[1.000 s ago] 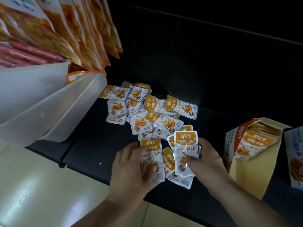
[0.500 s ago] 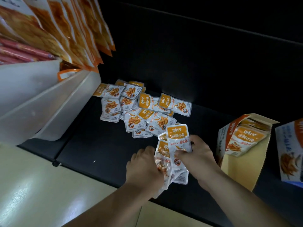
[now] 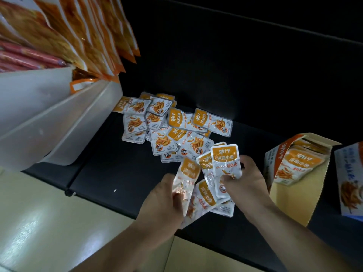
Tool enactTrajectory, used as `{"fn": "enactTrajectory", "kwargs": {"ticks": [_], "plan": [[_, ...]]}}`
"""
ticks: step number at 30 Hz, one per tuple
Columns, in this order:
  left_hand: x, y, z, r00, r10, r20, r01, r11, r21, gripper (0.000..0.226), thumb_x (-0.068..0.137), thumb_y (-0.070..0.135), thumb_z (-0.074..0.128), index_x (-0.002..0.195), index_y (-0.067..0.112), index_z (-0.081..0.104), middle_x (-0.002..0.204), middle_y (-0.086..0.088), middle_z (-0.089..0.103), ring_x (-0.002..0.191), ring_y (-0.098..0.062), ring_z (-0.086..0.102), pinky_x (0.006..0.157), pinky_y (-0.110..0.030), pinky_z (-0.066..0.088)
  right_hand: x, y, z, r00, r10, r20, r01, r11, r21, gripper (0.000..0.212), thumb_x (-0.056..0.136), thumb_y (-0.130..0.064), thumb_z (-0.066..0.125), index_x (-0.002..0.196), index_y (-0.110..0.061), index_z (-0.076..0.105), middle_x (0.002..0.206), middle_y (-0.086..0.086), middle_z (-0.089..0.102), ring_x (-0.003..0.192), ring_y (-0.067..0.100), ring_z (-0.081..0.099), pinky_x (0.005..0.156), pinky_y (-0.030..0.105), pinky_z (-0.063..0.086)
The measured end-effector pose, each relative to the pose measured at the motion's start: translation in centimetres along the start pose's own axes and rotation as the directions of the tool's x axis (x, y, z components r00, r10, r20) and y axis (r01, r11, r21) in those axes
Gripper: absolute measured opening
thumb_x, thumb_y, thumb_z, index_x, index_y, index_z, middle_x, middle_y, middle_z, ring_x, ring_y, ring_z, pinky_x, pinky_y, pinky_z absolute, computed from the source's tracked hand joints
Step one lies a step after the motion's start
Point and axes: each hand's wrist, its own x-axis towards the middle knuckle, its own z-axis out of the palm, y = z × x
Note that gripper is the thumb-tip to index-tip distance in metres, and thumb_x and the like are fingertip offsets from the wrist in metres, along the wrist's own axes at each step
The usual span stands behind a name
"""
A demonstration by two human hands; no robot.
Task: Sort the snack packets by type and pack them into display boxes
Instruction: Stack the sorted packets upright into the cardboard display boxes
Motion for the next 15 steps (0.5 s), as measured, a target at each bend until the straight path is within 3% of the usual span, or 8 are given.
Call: {"fn": "enactTrajectory", "kwargs": {"ticks": [2,4,7,12,15], "plan": [[-0.2,0.1,-0.1,0.995,0.047,0.083,-0.042,0.997,-0.070,0.010,0.104,0.022,0.052,0.104,0.032,0.050,0.092,0.007,0.068,0.069,-0.005,0.068,0.051,-0.022,0.046,0.0,0.2,0.0,1.000,-0.011,0.018,0.012,1.000,-0.028,0.044,0.092,-0.009,0.070,0.117,-0.039,0.051,0.094,-0.023,0.061,0.079,-0.007,0.057,0.057,0.012,0.042],[-0.4,0.1,0.8,0.990,0.099,0.101,-0.108,0.990,0.086,0.006,0.101,0.031,0.052,0.102,0.032,0.047,0.100,0.012,0.058,0.087,-0.007,0.061,0.066,-0.025,0.047,0.0,0.4,-0.1,1.000,-0.012,0.023,0.013,0.999,-0.037,0.046,0.091,-0.008,0.071,0.118,-0.039,0.051,0.093,-0.024,0.061,0.079,-0.009,0.056,0.058,0.010,0.041],[-0.6,0.2,2.6,0.986,0.165,0.003,-0.154,0.917,0.368,0.028,0.094,0.050,0.057,0.114,0.036,0.044,0.115,0.015,0.037,0.107,-0.008,0.039,0.088,-0.026,0.039,0.0,0.5,-0.1,1.000,-0.020,0.011,0.020,0.999,-0.033,0.051,0.091,-0.007,0.071,0.127,-0.037,0.053,0.096,-0.024,0.061,0.083,-0.009,0.056,0.064,0.015,0.046],[0.5,1.0,3.3,0.990,0.140,0.002,-0.125,0.874,0.469,0.065,0.093,0.058,0.061,0.146,0.040,0.029,0.135,0.015,0.040,0.125,-0.011,0.038,0.102,-0.030,0.033,0.0,0.9,0.3,0.998,-0.049,0.024,0.051,0.997,-0.055,0.075,0.092,-0.009,0.069,0.152,-0.042,0.037,0.113,-0.021,0.061,0.098,0.001,0.061,0.072,0.022,0.054],[0.9,0.9,2.3,0.998,0.057,0.028,-0.063,0.913,0.403,0.045,0.088,0.056,0.068,0.122,0.040,0.044,0.117,0.018,0.053,0.113,-0.010,0.049,0.090,-0.033,0.034,0.2,1.0,0.4,0.999,-0.043,0.028,0.045,0.996,-0.074,0.086,0.092,-0.011,0.070,0.156,-0.049,0.026,0.131,-0.014,0.058,0.113,0.009,0.059,0.084,0.033,0.059]]}}
